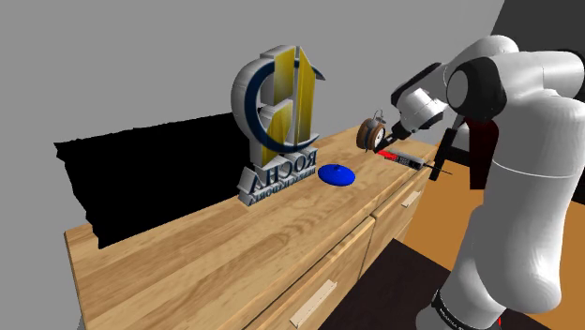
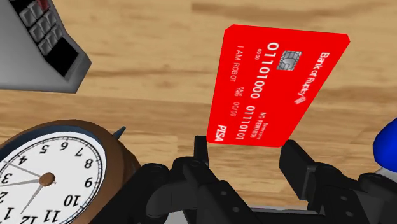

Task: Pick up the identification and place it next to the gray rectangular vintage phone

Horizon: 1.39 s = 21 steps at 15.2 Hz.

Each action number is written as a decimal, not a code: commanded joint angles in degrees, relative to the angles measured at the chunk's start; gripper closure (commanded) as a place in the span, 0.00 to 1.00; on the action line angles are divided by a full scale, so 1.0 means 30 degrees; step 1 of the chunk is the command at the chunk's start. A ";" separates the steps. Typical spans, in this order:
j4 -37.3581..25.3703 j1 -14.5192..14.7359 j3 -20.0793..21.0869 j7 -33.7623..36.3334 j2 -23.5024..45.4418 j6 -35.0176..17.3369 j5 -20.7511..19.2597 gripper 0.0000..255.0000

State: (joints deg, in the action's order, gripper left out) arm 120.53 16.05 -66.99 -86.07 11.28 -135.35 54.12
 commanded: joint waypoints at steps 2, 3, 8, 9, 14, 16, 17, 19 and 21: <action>0.0182 -0.0582 0.0517 -0.0913 0.0622 -0.0052 0.1088 1.00; 0.0223 -0.0787 0.0714 -0.1209 0.0854 -0.0063 0.1462 1.00; 0.0376 -0.1768 0.1693 -0.2629 0.1983 -0.0111 0.3255 1.00; 0.0396 -0.1955 0.1885 -0.2903 0.2204 -0.0118 0.3601 1.00; 0.0449 -0.2843 0.2821 -0.4193 0.3266 -0.0144 0.5231 1.00; 0.0449 -0.2843 0.2820 -0.4193 0.3266 -0.0144 0.5232 1.00; 0.0449 -0.2843 0.2820 -0.4193 0.3266 -0.0143 0.5232 1.00; 0.0449 -0.2843 0.2820 -0.4193 0.3266 -0.0143 0.5232 1.00; 0.0449 -0.2843 0.2820 -0.4193 0.3266 -0.0143 0.5232 1.00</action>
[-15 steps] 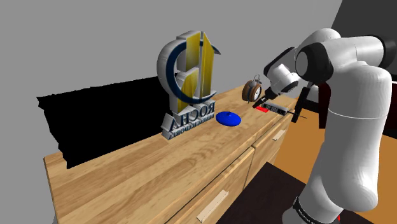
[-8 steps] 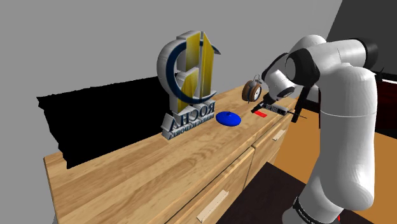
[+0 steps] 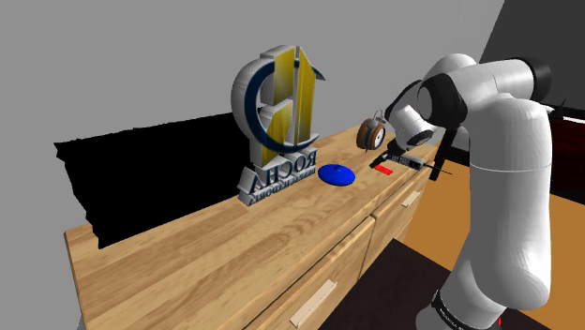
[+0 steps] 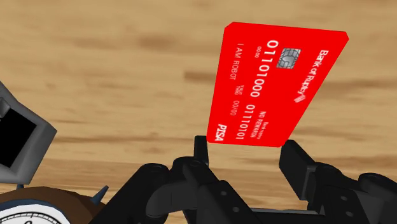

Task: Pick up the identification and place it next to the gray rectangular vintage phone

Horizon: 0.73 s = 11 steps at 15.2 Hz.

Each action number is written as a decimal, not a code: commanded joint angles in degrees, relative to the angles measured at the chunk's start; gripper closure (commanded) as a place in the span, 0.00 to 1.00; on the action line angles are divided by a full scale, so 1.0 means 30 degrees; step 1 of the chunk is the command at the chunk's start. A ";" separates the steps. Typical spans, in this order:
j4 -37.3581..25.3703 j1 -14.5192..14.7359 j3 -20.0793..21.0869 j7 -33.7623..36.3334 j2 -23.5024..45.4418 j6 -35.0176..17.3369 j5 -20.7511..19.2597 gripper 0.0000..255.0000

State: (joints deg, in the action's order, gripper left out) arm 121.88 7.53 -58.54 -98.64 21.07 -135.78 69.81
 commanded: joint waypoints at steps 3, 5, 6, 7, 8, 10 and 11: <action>0.0000 -0.0001 0.0002 -0.0002 0.0002 -0.0001 0.0004 0.00; -0.0001 -0.0002 0.0002 -0.0002 0.0002 0.0000 0.0004 0.00; 0.0000 -0.0001 0.0002 -0.0002 0.0002 0.0000 0.0004 0.00; 0.0303 0.0454 -0.0584 0.0385 -0.0764 -0.0085 -0.0849 0.00; 0.0594 0.0967 -0.1216 0.0830 -0.1574 -0.0197 -0.1780 0.00; 0.1089 0.2048 -0.2462 0.1833 -0.3208 -0.0513 -0.3741 0.00; 0.1090 0.2045 -0.2458 0.1835 -0.3211 -0.0515 -0.3744 0.00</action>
State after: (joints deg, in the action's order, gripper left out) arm 124.63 12.78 -65.09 -93.84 12.64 -136.94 59.99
